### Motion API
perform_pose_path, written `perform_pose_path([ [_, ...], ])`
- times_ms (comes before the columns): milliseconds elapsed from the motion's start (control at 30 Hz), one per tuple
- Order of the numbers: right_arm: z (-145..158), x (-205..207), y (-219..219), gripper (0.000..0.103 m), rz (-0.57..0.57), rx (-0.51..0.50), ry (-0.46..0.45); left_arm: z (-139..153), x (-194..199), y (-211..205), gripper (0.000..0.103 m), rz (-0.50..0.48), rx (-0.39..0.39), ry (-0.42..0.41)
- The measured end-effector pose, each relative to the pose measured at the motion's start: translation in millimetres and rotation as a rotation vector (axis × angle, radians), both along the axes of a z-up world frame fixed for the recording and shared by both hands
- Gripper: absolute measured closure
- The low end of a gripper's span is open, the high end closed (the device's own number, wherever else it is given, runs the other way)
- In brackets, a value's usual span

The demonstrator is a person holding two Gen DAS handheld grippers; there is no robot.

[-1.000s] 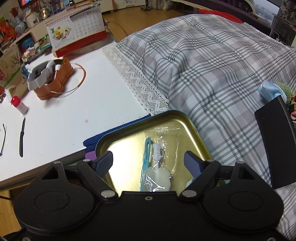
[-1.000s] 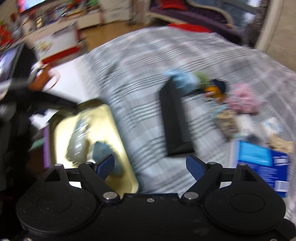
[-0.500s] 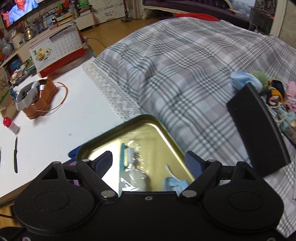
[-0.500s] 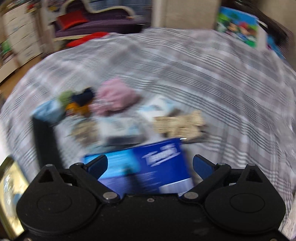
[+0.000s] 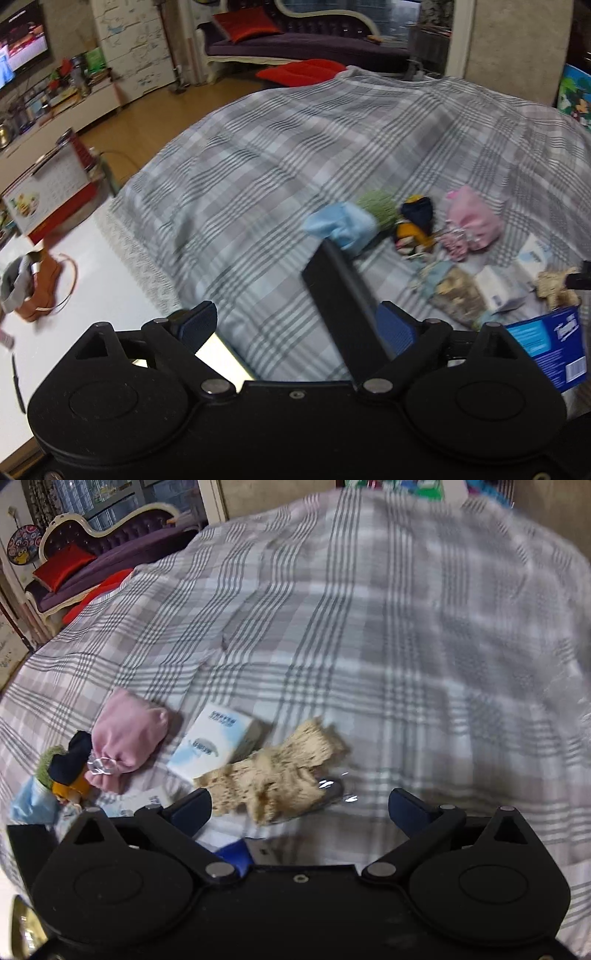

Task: Organize soft objects
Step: 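Grasp the beige lace cloth with the right tool while the left tool grasps a white tissue pack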

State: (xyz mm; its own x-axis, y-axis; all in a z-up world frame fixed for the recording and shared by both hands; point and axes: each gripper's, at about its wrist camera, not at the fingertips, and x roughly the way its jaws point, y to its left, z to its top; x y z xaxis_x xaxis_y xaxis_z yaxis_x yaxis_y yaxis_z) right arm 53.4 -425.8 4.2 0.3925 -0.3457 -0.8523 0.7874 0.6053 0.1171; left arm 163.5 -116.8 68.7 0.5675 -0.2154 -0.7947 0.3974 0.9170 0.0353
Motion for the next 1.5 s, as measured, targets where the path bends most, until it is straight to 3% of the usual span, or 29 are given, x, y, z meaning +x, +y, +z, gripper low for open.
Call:
perform_pose_path([
  [333,-33.9,39.9,0.3,0.001,0.035,-0.033,0.083,-16.1,3.3,-80.0,0.013,-0.125,0.012,0.096],
  [433,-33.2,39.9,-2.7,0.003,0.031,-0.048,0.064,-26.1,2.1,-97.6,0.013,-0.148,0.031,0.115],
  [500,-30.7,38.2,-2.7,0.016,0.031,-0.060,0.047,-33.3,2.2,-108.6,0.013,-0.160,0.045,0.134],
  [533,-29.9,37.1,-2.9,0.016,0.033,-0.062,0.038,-37.0,2.2,-112.6,0.013,-0.168,0.047,0.147],
  [567,-29.2,35.5,-2.8,0.028,0.036,-0.059,0.023,-40.7,2.4,-116.6,0.013,-0.174,0.049,0.160],
  [600,-27.9,33.8,-1.8,0.048,0.040,-0.054,0.007,-44.5,2.7,-120.5,0.013,-0.176,0.051,0.173],
  [633,-26.5,32.8,-1.4,0.052,0.038,-0.056,-0.004,-47.9,3.1,-123.4,0.013,-0.177,0.052,0.184],
  [1033,-22.2,-1.3,-25.6,0.057,-0.157,-0.049,-0.094,-57.0,-0.8,-176.8,0.013,-0.265,0.039,0.207],
  [1167,-21.5,-12.0,-32.9,0.057,-0.221,-0.055,-0.116,-66.6,-1.8,-197.4,0.013,-0.296,0.051,0.251],
  [1500,-19.9,-18.5,-34.6,0.057,-0.266,-0.079,-0.132,-89.0,2.8,-233.6,0.013,-0.278,0.107,0.299],
])
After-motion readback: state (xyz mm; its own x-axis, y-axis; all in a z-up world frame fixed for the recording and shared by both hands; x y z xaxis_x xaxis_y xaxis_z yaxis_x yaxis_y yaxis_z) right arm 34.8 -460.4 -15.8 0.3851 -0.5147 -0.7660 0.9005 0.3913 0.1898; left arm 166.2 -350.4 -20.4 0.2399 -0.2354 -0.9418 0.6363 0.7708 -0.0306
